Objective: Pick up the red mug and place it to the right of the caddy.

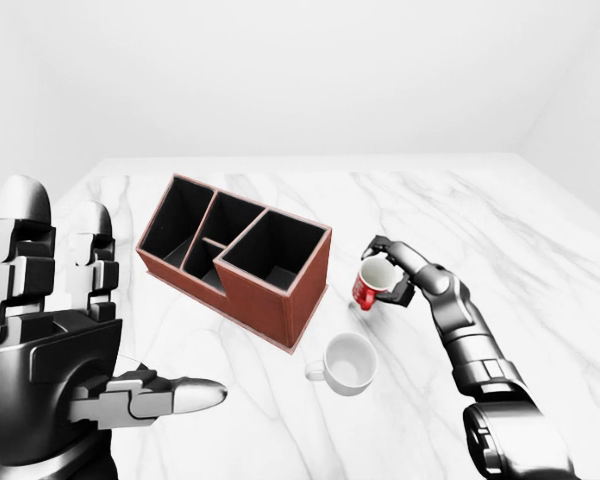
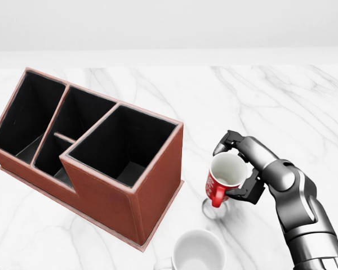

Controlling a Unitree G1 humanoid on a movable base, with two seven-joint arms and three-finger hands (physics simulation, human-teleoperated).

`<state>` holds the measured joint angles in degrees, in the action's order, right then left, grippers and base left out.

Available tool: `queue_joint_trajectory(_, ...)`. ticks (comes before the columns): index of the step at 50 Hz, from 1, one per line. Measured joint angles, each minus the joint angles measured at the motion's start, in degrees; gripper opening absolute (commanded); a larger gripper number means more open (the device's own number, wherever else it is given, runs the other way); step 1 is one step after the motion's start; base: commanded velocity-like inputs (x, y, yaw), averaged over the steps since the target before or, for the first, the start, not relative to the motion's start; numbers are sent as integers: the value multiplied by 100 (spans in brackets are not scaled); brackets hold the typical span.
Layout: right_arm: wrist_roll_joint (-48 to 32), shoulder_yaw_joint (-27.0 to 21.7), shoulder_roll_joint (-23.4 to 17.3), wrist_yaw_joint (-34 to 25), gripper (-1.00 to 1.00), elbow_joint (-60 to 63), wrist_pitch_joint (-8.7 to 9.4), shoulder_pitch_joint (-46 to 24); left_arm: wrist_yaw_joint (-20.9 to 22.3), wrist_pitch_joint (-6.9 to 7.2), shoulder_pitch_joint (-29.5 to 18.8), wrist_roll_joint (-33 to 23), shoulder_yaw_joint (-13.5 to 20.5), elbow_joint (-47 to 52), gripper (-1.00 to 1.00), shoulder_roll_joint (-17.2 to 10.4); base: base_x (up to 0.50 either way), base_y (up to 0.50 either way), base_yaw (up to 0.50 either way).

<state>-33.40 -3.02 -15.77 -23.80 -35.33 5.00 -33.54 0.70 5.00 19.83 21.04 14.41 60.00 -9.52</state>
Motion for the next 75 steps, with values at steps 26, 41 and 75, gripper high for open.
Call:
queue_joint_trajectory(26, -64, 106, 193, 309, -100, -561, 0, -32, -296, 0, 113, 275, -28, -1, 100, -322, 0, 0, 0)
queue_joint_trajectory(41, -11, 196, 311, 641, -100, -1176, 0, -219, -346, 0, 115, 329, -21, -1, 100, -373, 0, 0, 0)
queue_joint_trajectory(75, 216, 284, 418, 1329, -100, -2236, 1, -557, -471, 0, 190, 465, -36, 0, 100, -534, 0, 0, 0)
